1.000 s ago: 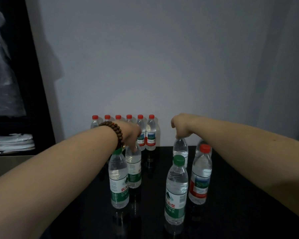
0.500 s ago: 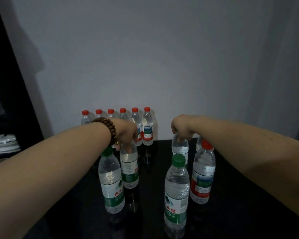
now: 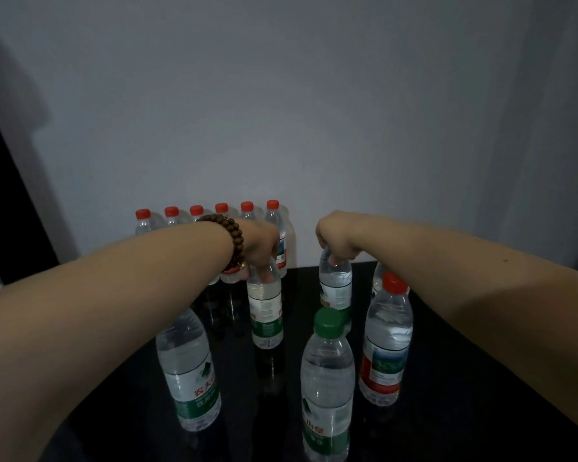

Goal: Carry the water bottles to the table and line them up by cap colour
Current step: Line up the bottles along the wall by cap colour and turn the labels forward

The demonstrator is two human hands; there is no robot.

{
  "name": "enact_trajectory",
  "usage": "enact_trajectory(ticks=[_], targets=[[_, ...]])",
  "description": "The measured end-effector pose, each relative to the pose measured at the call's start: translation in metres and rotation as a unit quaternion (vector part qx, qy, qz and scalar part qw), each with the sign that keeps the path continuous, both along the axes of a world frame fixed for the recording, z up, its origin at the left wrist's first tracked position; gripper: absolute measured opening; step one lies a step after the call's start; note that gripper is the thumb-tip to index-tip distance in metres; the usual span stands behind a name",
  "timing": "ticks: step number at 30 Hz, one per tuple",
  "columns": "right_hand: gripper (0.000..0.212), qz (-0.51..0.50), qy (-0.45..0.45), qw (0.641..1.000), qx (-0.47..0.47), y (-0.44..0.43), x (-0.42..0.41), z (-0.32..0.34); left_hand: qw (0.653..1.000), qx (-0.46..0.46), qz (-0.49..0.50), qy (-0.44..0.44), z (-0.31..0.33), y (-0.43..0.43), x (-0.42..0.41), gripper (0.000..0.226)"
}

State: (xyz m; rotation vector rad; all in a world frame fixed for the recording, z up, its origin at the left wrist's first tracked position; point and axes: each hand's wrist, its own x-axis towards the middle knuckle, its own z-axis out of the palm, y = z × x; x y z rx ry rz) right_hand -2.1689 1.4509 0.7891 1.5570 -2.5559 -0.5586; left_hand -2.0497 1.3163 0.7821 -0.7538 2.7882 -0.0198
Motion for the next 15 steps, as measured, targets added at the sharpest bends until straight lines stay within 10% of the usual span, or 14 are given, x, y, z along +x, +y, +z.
enact_trajectory(ticks=[15], targets=[[0.043, -0.003, 0.002, 1.0, 0.012, -0.033, -0.086, -0.002, 1.0, 0.016, -0.016, 0.02, -0.002, -0.015, -0.107, 0.052]])
